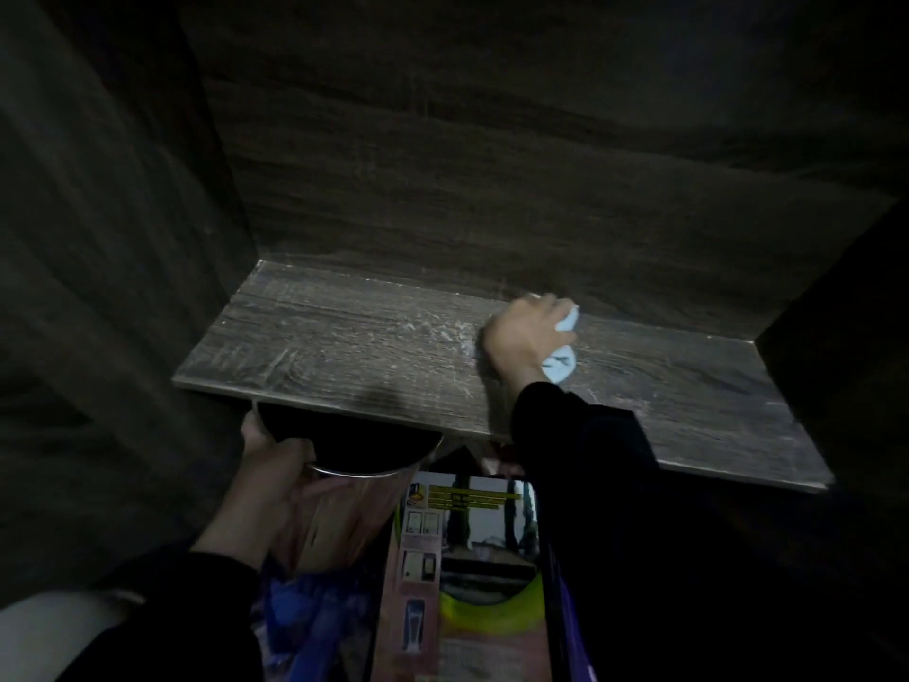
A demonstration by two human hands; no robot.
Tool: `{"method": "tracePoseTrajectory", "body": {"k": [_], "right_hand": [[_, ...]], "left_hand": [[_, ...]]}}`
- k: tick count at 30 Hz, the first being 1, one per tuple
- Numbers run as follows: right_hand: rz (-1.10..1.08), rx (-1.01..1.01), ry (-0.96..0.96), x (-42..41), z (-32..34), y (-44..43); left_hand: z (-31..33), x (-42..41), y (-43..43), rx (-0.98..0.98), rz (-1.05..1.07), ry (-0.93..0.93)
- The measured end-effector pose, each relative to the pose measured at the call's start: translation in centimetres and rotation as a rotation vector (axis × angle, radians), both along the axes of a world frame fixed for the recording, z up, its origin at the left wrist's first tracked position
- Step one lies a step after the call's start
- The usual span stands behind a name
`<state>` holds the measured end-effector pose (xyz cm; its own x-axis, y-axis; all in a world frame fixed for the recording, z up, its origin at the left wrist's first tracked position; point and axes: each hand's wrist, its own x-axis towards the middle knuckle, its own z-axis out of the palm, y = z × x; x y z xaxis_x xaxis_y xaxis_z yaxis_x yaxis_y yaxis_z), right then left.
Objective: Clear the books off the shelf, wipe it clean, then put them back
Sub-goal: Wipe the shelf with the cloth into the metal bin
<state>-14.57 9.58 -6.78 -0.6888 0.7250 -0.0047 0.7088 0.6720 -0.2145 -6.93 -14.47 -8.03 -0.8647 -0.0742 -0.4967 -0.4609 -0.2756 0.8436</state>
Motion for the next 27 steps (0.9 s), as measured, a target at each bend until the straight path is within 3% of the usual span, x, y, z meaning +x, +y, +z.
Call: {"method": "tracePoseTrajectory", "body": {"k": [9, 12, 16, 18, 21, 27], "right_hand": [[0.511, -0.067, 0.066, -3.1, 0.9, -7.9], [0.576, -0.159, 0.283, -2.4, 0.7, -5.7], [0.424, -0.153, 0.607, 0.8, -0.2, -0.8], [0.28, -0.122, 0.541, 2.4, -0.8, 1.2], [0.175, -0.043, 0.261, 3.2, -1.9, 1.5], [0.158, -0.061, 0.142, 0.1, -2.1, -4.1]], "left_hand": [[-0.2, -0.4, -1.8, 0.009, -0.004, 0.002], [-0.4, -0.4, -2.2, 0.032, -0.035, -0.022], [-0.6, -0.5, -2.6, 0.025, -0.053, -0.026], [-0.6, -0.5, -2.7, 0.028, -0.048, -0.031], [-0.5, -0.4, -2.8, 0.035, -0.05, -0.034], [-0.6, -0.5, -2.9, 0.036, -0.048, -0.044]]}}
